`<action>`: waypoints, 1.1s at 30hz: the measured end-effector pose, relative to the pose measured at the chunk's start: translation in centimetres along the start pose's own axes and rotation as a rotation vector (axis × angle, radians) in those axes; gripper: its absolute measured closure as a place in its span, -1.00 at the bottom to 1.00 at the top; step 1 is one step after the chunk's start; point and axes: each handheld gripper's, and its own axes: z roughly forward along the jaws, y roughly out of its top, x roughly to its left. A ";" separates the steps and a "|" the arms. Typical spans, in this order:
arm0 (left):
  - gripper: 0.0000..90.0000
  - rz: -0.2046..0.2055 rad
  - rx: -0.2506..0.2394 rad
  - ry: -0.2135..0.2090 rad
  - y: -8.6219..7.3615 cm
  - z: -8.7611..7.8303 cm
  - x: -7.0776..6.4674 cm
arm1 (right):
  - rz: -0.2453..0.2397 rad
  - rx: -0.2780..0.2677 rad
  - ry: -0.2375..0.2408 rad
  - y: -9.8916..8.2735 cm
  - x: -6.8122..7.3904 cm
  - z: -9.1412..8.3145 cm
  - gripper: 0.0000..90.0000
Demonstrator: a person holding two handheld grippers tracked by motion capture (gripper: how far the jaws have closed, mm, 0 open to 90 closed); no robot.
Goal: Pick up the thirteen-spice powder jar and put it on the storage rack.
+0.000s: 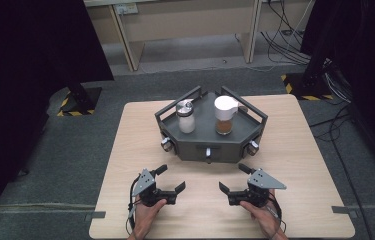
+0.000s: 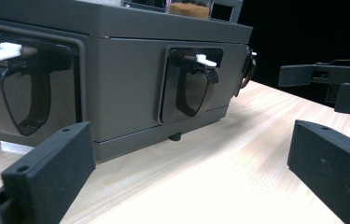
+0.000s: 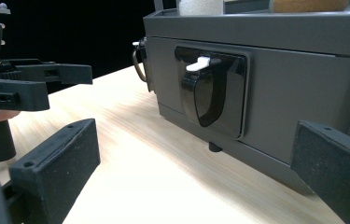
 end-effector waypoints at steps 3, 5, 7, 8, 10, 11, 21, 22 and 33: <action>-0.99 0.001 0.000 0.000 0.0 0.0 0.0 | 0.000 -0.001 -0.001 -0.1 -0.1 0.0 -0.96; -0.99 0.005 -0.002 -0.002 0.0 -0.1 -0.1 | 0.004 -0.001 -0.003 -0.2 -0.1 0.0 -0.96; -0.99 0.013 -0.003 -0.004 0.0 -0.2 -0.3 | 0.004 -0.001 -0.004 -0.2 -0.1 -0.1 -0.96; -0.99 0.015 -0.004 -0.006 0.0 -0.2 -0.3 | 0.002 -0.001 -0.004 -0.1 0.0 -0.1 -0.96; -0.99 0.023 -0.001 -0.008 0.1 -0.2 -0.4 | -0.003 -0.003 -0.004 -0.1 0.0 -0.1 -0.96; -0.99 0.023 -0.001 -0.009 0.1 -0.2 -0.4 | -0.003 -0.005 -0.005 -0.1 0.0 -0.1 -0.96; -0.99 0.022 -0.001 -0.012 0.0 -0.2 -0.4 | 0.007 -0.012 -0.012 -0.1 -0.1 -0.2 -0.96; -0.99 0.022 -0.001 -0.012 0.0 -0.2 -0.4 | 0.007 -0.010 -0.012 -0.1 -0.1 -0.2 -0.96; -0.99 0.018 0.002 -0.011 0.0 -0.2 -0.4 | 0.009 -0.004 -0.016 -0.1 -0.1 -0.2 -0.96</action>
